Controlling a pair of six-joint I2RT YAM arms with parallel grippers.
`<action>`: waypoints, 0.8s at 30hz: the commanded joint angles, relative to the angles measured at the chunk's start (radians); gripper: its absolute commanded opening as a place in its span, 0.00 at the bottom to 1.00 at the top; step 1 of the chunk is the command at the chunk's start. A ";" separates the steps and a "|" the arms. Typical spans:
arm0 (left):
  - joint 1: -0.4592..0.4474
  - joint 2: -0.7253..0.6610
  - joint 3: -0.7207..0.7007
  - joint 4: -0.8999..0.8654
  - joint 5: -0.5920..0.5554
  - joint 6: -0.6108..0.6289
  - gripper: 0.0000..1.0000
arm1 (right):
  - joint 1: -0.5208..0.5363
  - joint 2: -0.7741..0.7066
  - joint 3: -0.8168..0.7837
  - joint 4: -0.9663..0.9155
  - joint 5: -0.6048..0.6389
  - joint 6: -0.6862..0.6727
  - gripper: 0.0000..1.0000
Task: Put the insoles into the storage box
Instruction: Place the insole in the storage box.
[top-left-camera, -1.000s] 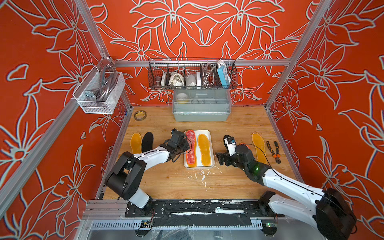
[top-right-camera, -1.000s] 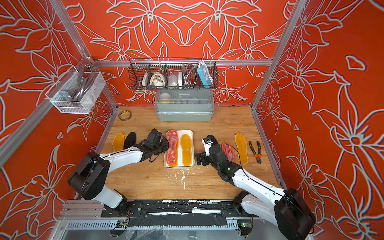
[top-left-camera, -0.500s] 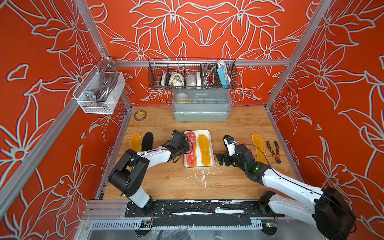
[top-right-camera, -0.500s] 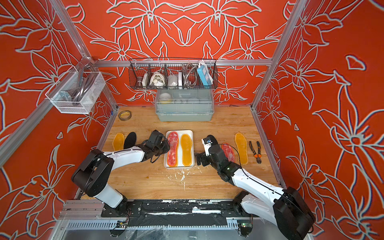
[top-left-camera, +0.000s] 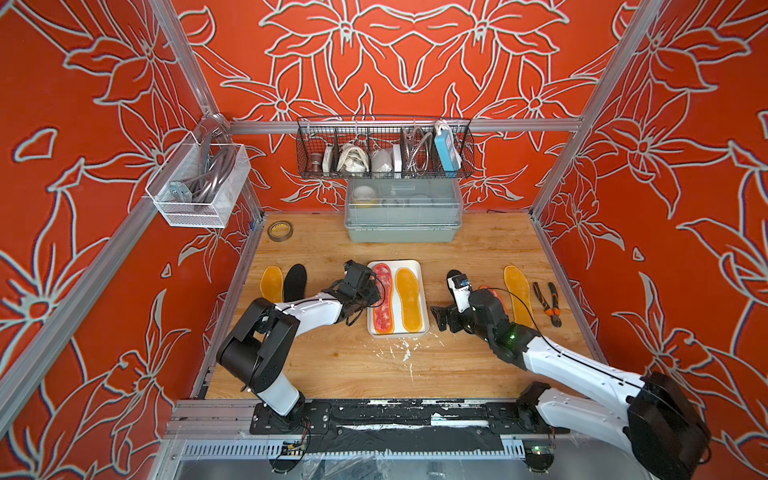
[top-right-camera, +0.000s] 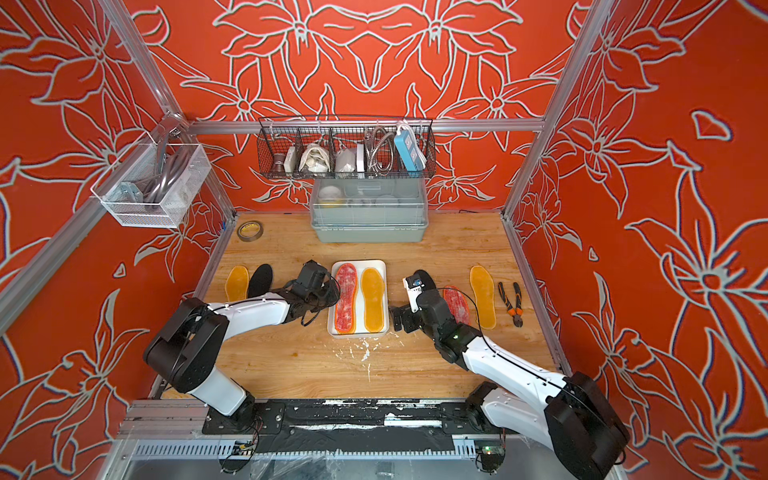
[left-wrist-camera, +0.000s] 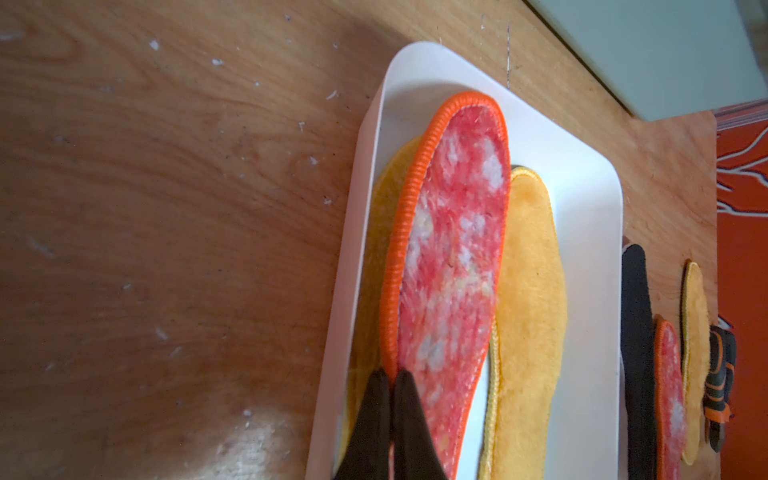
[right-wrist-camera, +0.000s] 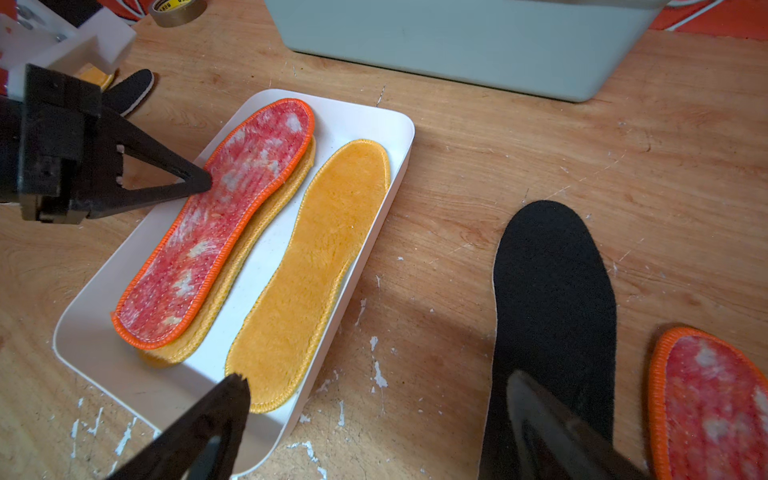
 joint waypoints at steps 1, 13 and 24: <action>-0.009 -0.001 0.007 -0.008 -0.007 -0.002 0.00 | 0.007 0.006 0.009 0.009 0.014 0.008 1.00; -0.011 0.004 0.008 -0.011 -0.003 -0.006 0.04 | 0.006 0.016 0.011 0.012 0.010 0.008 1.00; -0.011 -0.013 0.006 -0.028 -0.007 -0.013 0.23 | 0.007 0.028 0.019 0.010 0.001 0.009 1.00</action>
